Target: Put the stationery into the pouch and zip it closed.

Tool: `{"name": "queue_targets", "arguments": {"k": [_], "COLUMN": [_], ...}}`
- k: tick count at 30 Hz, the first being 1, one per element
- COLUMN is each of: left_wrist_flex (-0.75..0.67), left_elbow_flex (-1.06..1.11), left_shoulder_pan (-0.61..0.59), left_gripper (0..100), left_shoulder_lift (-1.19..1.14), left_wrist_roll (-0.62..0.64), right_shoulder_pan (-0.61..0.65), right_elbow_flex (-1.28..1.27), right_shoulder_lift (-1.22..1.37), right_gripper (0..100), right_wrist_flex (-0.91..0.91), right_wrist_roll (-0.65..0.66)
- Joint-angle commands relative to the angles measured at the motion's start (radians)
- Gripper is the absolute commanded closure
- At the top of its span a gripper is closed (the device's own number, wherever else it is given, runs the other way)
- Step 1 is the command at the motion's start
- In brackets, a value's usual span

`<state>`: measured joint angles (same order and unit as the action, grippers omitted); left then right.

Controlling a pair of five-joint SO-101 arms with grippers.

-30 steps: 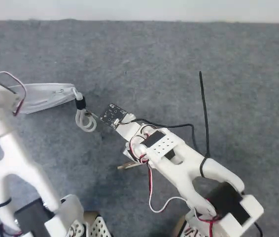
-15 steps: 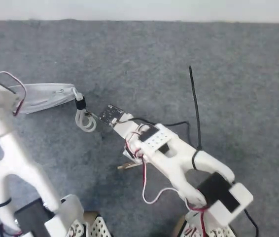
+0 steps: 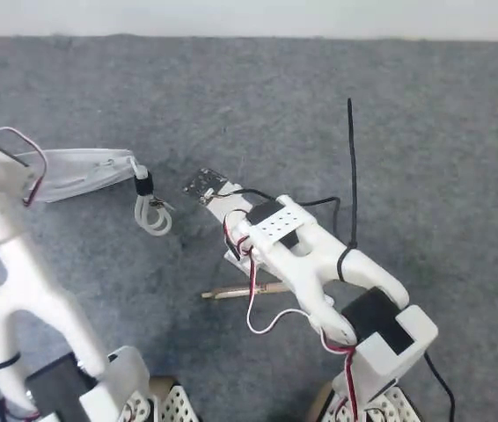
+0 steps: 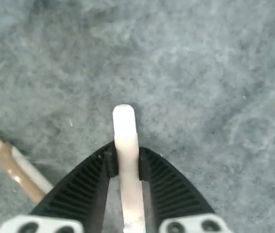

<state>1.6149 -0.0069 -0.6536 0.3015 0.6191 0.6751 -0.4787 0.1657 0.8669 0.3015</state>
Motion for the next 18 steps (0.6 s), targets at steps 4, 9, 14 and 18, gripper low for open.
{"name": "queue_targets", "arguments": {"k": [4,9,14,18], "left_wrist_flex": [-0.029,-0.028,-0.026,-0.025], "left_elbow_flex": [-0.050,-0.050,-0.050,-0.053], "left_shoulder_pan": [-0.003,-0.003,-0.003,0.014], "left_gripper": [99,99,99,99], "left_shoulder_lift": [0.055,0.055,0.055,0.066], "left_wrist_roll": [0.015,0.015,0.015,0.015], "right_shoulder_pan": [-0.096,-0.145,-0.179,-0.179], "right_elbow_flex": [0.057,0.058,0.058,0.058], "right_shoulder_lift": [-0.004,-0.076,-0.163,-0.183], "right_gripper": [99.3,99.3,99.3,99.3], "right_wrist_flex": [0.024,0.025,0.062,0.064], "right_wrist_roll": [0.005,0.003,0.000,-0.109]}}
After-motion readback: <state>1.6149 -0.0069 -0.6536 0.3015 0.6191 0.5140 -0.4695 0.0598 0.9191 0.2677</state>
